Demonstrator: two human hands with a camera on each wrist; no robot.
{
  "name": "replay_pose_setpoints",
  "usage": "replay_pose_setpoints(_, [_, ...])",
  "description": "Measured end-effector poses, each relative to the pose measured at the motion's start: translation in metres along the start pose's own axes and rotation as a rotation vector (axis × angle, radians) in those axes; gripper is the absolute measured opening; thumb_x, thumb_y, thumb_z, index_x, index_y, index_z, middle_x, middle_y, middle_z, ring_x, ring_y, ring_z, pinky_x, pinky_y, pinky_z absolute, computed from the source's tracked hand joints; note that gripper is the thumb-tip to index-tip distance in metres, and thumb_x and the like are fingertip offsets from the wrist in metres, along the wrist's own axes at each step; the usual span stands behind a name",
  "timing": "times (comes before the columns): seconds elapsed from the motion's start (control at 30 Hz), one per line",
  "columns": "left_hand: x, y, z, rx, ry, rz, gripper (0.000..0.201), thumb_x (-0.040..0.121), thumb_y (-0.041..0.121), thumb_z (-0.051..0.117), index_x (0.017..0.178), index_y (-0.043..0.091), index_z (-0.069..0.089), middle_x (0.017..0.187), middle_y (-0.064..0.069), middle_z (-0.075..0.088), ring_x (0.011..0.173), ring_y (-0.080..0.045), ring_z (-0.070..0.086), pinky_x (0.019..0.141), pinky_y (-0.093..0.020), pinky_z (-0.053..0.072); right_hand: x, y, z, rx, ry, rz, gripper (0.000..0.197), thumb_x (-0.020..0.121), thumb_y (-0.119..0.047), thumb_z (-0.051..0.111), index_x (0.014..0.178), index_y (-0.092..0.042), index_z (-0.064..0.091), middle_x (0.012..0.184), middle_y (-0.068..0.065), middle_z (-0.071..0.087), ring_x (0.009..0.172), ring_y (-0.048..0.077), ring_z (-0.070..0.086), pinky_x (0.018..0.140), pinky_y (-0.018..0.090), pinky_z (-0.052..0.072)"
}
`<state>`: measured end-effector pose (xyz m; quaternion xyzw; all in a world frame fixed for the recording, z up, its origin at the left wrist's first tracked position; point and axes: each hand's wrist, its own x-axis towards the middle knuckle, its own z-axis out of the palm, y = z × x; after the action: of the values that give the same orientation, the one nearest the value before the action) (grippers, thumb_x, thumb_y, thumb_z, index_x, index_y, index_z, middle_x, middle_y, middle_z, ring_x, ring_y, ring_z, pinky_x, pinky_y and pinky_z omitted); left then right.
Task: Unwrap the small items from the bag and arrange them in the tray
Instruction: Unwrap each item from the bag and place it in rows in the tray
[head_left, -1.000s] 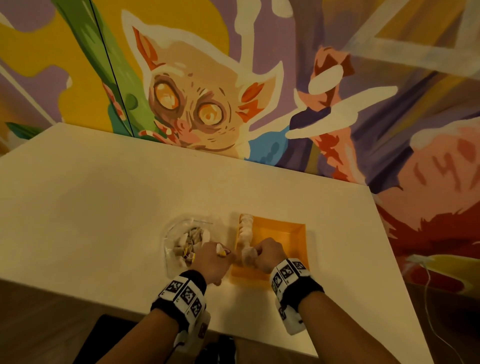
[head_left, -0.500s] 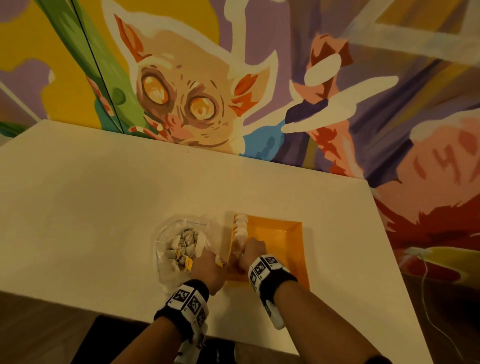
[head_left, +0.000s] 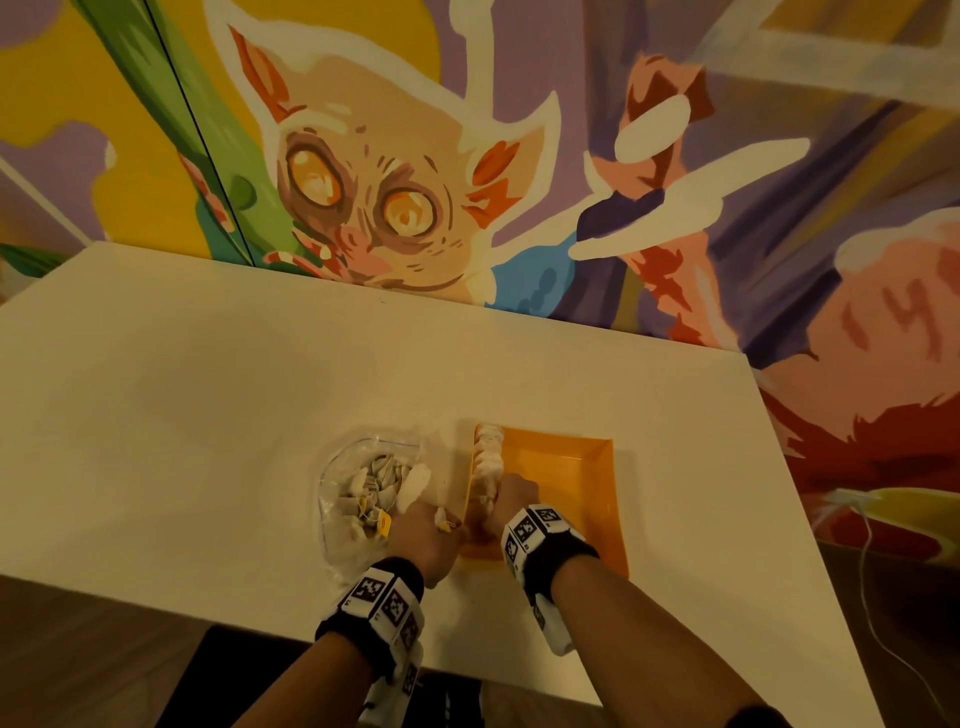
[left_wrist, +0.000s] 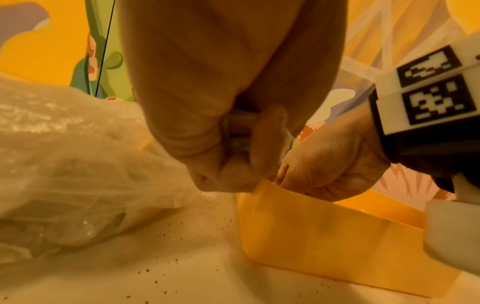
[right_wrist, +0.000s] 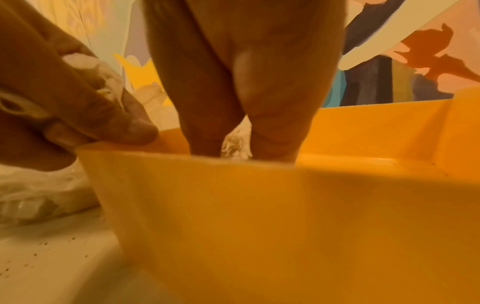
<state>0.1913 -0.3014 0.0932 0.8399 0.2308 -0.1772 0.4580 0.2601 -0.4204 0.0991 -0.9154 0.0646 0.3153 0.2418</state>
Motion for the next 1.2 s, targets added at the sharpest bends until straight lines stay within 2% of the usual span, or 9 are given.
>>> replay_pose_setpoints(0.2, [0.002,-0.002,0.002,-0.006,0.001,0.003,0.013,0.087,0.024,0.068,0.078,0.023,0.059,0.07,-0.004,0.059,0.05,-0.019,0.052,0.037,-0.023,0.04,0.001,0.0,0.001,-0.039,-0.001,-0.012,0.046,0.083,-0.018,0.071,0.125,-0.006,0.056,0.128,0.014,0.056,0.121,0.03,0.053,0.093,0.032,0.045])
replay_pose_setpoints(0.3, [0.004,-0.004,0.001,0.003,-0.011,0.008,0.011,0.087,0.026,0.067,0.089,0.015,0.065,0.068,-0.004,0.058,0.048,-0.019,0.052,0.036,-0.022,0.039,0.0,-0.002,0.001,-0.007,0.025,0.006,0.01,0.092,-0.019,0.061,0.084,-0.013,0.057,0.091,0.007,0.061,0.095,0.025,0.062,0.06,0.018,0.046])
replay_pose_setpoints(0.33, [0.003,-0.004,0.0,0.01,-0.016,0.023,0.014,0.087,0.026,0.067,0.091,0.012,0.066,0.066,-0.004,0.058,0.045,-0.018,0.052,0.035,-0.021,0.039,0.0,-0.002,0.002,-0.014,0.049,0.021,0.024,0.093,-0.02,0.059,0.072,-0.017,0.049,0.082,0.005,0.058,0.079,0.021,0.06,0.053,0.018,0.042])
replay_pose_setpoints(0.4, [0.001,-0.004,-0.002,0.005,-0.026,0.049,0.017,0.088,0.027,0.066,0.082,0.012,0.066,0.06,-0.005,0.059,0.038,-0.018,0.053,0.036,-0.022,0.041,-0.001,-0.001,0.002,-0.039,0.061,0.01,0.033,0.091,-0.021,0.061,0.066,-0.019,0.041,0.088,0.006,0.063,0.073,0.019,0.056,0.061,0.022,0.048])
replay_pose_setpoints(0.5, [0.001,-0.008,-0.004,-0.137,-0.044,0.071,0.016,0.087,0.025,0.069,0.077,0.013,0.068,0.052,-0.006,0.059,0.039,-0.023,0.054,0.043,-0.028,0.045,-0.008,0.001,-0.001,-0.022,0.084,-0.027,0.028,0.095,-0.023,0.057,0.071,-0.016,0.043,0.111,0.01,0.065,0.099,0.026,0.063,0.074,0.028,0.048])
replay_pose_setpoints(0.63, [-0.001,-0.016,-0.011,-0.359,-0.049,0.096,0.011,0.086,0.012,0.07,0.094,0.009,0.064,0.056,-0.009,0.057,0.047,-0.025,0.052,0.044,-0.03,0.044,-0.007,0.007,-0.001,0.148,0.21,-0.132,0.019,0.088,-0.021,0.064,0.106,-0.014,0.06,0.105,0.005,0.064,0.096,0.023,0.062,0.069,0.028,0.049])
replay_pose_setpoints(0.87, [-0.009,-0.022,-0.031,-0.419,-0.147,0.216,0.019,0.087,0.012,0.07,0.105,0.011,0.062,0.054,-0.005,0.056,0.048,-0.025,0.047,0.041,-0.029,0.04,-0.038,-0.013,-0.002,0.344,-0.087,-0.616,0.013,0.083,-0.033,0.075,0.092,-0.023,0.073,0.088,-0.011,0.069,0.086,-0.001,0.062,0.081,0.019,0.051])
replay_pose_setpoints(1.07, [-0.018,-0.018,-0.04,-0.356,-0.159,0.324,0.016,0.089,0.008,0.067,0.104,0.012,0.063,0.051,-0.003,0.056,0.041,-0.025,0.047,0.04,-0.027,0.04,-0.043,-0.02,0.005,0.332,-0.045,-0.666,0.011,0.084,-0.025,0.074,0.094,-0.018,0.074,0.088,-0.008,0.068,0.081,-0.004,0.059,0.073,0.01,0.044])
replay_pose_setpoints(1.2, [-0.025,-0.017,-0.044,-0.405,-0.169,0.305,0.011,0.093,0.012,0.064,0.103,0.009,0.063,0.047,-0.006,0.049,0.037,-0.019,0.04,0.04,-0.024,0.034,-0.042,-0.024,0.006,0.441,-0.03,-0.626,0.009,0.085,-0.024,0.073,0.079,-0.029,0.068,0.078,-0.008,0.067,0.07,0.002,0.062,0.071,0.025,0.053])
